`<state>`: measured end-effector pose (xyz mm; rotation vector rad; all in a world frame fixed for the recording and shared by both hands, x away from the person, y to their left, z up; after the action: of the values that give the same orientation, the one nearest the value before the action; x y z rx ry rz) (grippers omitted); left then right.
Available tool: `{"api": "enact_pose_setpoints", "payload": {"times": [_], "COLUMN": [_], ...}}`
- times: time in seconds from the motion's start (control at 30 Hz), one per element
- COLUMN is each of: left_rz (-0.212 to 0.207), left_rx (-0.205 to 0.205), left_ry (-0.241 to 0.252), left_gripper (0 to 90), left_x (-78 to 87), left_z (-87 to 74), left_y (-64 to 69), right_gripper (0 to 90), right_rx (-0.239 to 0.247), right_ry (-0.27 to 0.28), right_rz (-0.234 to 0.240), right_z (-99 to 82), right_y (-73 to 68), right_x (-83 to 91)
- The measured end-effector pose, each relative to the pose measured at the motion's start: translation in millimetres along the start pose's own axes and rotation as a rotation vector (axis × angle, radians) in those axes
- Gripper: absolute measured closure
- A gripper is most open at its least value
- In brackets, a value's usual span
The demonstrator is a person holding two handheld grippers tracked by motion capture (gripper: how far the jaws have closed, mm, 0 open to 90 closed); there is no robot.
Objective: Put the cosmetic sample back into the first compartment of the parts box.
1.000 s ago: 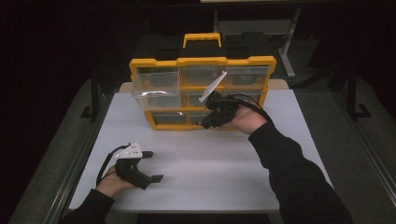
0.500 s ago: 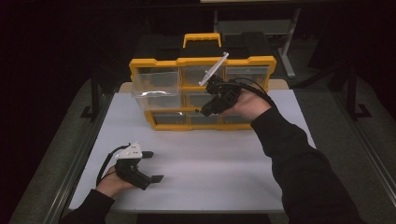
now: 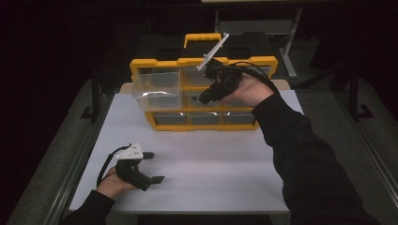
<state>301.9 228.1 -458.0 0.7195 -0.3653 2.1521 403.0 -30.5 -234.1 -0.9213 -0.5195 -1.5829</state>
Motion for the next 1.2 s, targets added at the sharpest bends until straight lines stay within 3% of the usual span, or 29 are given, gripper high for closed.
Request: {"api": "enact_pose_setpoints", "payload": {"times": [0.63,1.2], "left_rz": [-0.002,-0.005], "left_rx": [-0.004,-0.006], "left_ry": [0.0,0.005], "left_gripper": [0.0,0.0], "left_x": [0.3,0.9], "left_z": [0.0,0.1], "left_y": [-0.1,-0.3], "right_gripper": [79.5,79.4], "right_rx": [0.027,0.062], "right_ry": [0.056,0.075], "right_rz": [-0.034,-0.015], "right_z": [44.8,90.2], "right_y": [-3.8,-9.3], "right_x": [28.2,11.1]}}
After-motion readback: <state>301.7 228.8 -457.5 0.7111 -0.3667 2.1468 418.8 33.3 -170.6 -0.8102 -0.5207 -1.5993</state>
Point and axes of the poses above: each handheld gripper's, and its own axes: x roughly backward along the jaws, z roughly out of its top, y roughly to its right, the point moved 4 cm from there along -x, roughly forward along the jaws, and after that the axes turned 13 degrees about z, right-handed, at the moved point
